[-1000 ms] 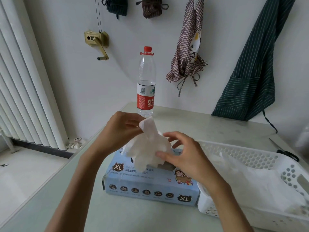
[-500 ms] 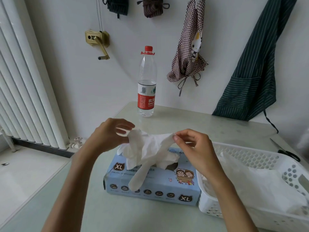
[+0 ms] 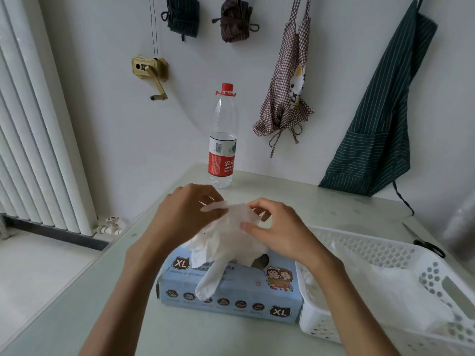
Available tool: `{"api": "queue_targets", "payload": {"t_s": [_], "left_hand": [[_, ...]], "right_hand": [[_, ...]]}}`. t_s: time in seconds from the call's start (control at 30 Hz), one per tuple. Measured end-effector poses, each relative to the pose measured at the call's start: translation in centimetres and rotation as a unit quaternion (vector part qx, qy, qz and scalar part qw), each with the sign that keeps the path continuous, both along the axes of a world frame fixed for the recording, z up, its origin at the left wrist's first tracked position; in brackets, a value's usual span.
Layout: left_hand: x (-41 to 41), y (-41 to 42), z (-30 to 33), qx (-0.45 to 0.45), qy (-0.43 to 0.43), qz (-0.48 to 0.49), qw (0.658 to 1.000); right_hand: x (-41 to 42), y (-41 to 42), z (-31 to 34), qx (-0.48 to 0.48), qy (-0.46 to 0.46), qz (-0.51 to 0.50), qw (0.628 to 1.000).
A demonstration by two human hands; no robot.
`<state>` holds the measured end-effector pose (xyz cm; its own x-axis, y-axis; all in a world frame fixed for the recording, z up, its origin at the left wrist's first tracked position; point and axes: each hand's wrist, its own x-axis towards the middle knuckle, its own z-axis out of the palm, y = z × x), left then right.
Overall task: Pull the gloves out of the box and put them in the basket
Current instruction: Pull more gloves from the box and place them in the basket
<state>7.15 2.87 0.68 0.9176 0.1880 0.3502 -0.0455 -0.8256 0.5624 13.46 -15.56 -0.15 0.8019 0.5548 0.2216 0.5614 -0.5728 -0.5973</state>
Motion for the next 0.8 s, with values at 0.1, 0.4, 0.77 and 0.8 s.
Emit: {"api": "queue_targets", "payload": {"t_s": [0.1, 0.4, 0.77, 0.8], "left_hand": [[-0.2, 1.3, -0.1, -0.047, -0.025, 0.036, 0.998], [-0.8, 2.9, 0.4, -0.093, -0.084, 0.007, 0.992], [0.3, -0.3, 5.6, -0.193, -0.146, -0.044, 0.969], [0.5, -1.0, 6.6, -0.190, -0.156, -0.038, 0.969]], "right_hand": [[1.3, 0.5, 1.3, -0.081, 0.032, 0.043, 0.995], [1.8, 2.0, 5.2, 0.308, 0.123, 0.048, 0.942], [0.3, -0.4, 10.5, 0.377, 0.003, 0.020, 0.926], [0.1, -1.3, 11.5, 0.371, -0.024, 0.015, 0.928]]}}
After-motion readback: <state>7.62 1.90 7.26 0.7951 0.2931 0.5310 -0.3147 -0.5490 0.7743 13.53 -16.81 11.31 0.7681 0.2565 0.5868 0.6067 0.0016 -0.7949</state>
